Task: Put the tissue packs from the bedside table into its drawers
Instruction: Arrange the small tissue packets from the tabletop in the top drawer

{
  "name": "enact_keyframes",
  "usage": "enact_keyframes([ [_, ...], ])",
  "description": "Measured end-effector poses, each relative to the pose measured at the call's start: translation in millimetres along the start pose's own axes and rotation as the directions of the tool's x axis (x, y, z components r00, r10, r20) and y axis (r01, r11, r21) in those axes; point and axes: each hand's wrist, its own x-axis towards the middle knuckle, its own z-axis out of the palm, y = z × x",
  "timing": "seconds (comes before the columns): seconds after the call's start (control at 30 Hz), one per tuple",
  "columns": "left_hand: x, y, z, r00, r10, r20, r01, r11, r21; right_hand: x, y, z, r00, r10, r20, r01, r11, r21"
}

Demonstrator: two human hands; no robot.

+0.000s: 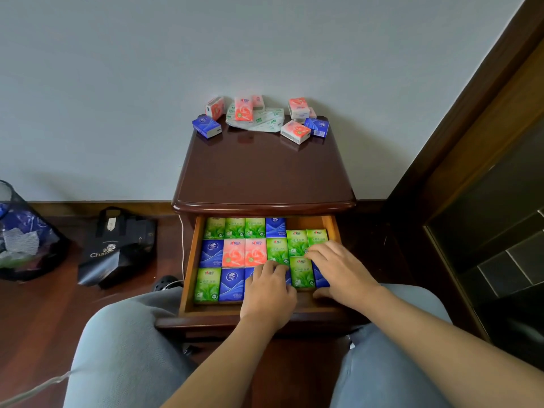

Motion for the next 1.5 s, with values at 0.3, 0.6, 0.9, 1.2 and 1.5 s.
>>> enact_keyframes([
  [0.3,2.1,-1.6,-1.6,0.995,-0.032,0.094,0.032,0.999,-0.005,24.6,-10.5,-4.1,0.964,-0.017,0.266,0.008,0.999,0.032],
  [0.6,3.6,-1.7,0.2,0.993,-0.042,0.110,0.043,0.999,-0.009,52.6,-5.8,-0.9,0.973,0.125,0.194,-0.131,0.991,0.017],
  [0.9,1.1,0.5,-3.8,0.993,-0.046,0.113,0.048,0.999,-0.019,47.2,-32.5,-1.2,0.872,0.485,-0.062,-0.416,0.802,0.429],
  [1.2,0.8,2.6,-7.0,0.989,-0.053,0.139,0.057,0.998,-0.021,35.2,-53.0,-20.1,0.558,0.368,0.744,-0.066,-0.874,0.482],
  [1.5,-1.1,3.7,-9.4,0.988,-0.049,0.145,0.050,0.999,-0.004,49.9,-47.5,-11.4,0.621,0.388,0.681,0.058,-0.889,0.454],
])
